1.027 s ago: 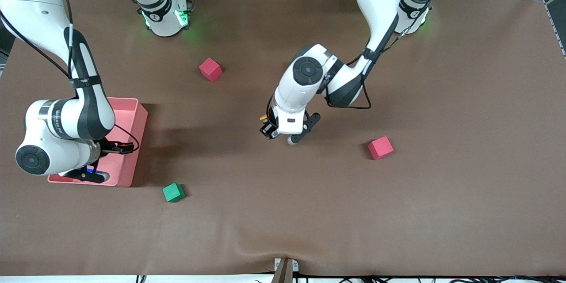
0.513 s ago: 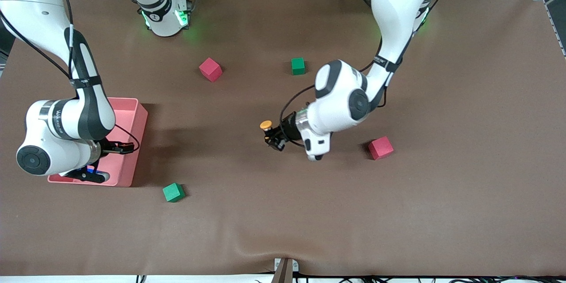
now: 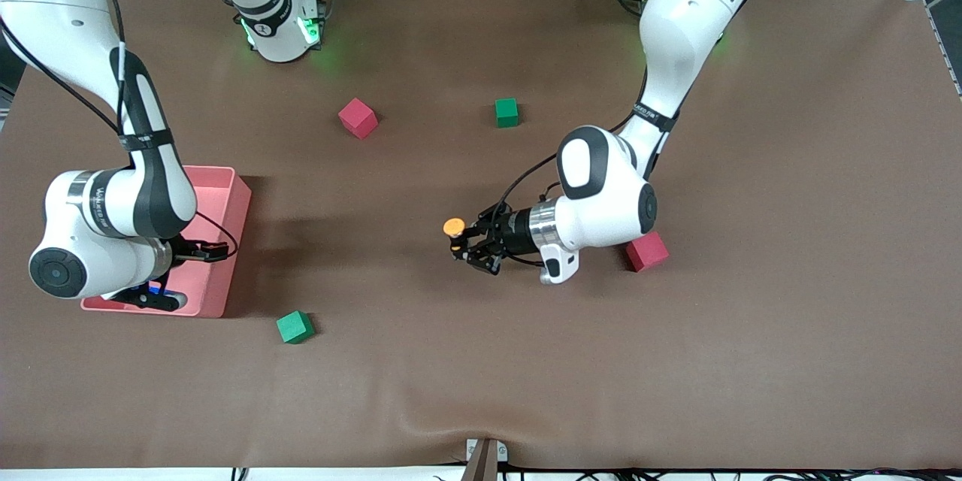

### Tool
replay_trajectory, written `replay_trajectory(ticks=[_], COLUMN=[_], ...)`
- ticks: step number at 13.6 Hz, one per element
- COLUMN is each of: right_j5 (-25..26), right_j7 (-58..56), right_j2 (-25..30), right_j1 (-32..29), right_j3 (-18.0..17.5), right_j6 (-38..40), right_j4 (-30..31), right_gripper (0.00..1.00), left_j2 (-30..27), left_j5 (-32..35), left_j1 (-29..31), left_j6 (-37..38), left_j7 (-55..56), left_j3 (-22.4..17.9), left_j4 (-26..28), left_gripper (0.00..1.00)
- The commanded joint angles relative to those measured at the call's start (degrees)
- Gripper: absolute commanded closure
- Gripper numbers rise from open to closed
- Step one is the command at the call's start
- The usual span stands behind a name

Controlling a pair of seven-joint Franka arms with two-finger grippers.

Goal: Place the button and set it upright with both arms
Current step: 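Lift the button with the left gripper and turn it sideways, then set the button upright, orange cap up, while the right gripper withdraws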

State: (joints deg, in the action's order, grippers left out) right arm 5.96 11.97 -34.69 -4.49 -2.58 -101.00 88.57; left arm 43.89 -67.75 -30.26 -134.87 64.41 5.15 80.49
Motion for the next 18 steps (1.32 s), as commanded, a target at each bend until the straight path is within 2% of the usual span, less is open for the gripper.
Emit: replay_trajectory(ticks=[1, 2, 5, 8, 11, 18], right_j5=[1.2, 1.2, 1.2, 1.2, 1.2, 1.3], right_j7=[0.1, 0.1, 0.1, 0.1, 0.1, 0.1], right_j2=[0.5, 0.7, 2.2, 7.8, 11.3, 12.5], right_j1=[-0.4, -0.3, -0.1, -0.1, -0.2, 0.0], right_j3=[-0.6, -0.6, -0.6, -0.6, -0.6, -0.6], right_j6=[-0.5, -0.5, -3.0, -15.6, -25.2, -29.9], right_j4=[0.3, 0.3, 2.8, 14.4, 22.1, 24.9], right_gripper=[0.0, 0.0, 0.0, 0.0, 0.0, 0.0], left_j2=[1.9, 2.5, 5.1, 8.7, 8.7, 11.7], left_j5=[-7.4, -10.0, -16.4, -18.1, -22.2, -23.4], left_j1=[0.6, 0.7, 1.4, 2.2, 1.6, -3.0], left_j6=[-0.6, -0.6, -0.1, 3.7, 4.3, 4.3], left_j7=[-0.5, -0.6, -3.4, -3.8, -2.5, -0.6], left_j3=[0.6, 0.6, 0.6, 0.6, 0.6, 0.6], left_j4=[-0.1, 0.2, 0.5, -0.1, 0.0, 0.3], left_gripper=[0.98, 0.93, 0.92, 0.96, 0.96, 0.93])
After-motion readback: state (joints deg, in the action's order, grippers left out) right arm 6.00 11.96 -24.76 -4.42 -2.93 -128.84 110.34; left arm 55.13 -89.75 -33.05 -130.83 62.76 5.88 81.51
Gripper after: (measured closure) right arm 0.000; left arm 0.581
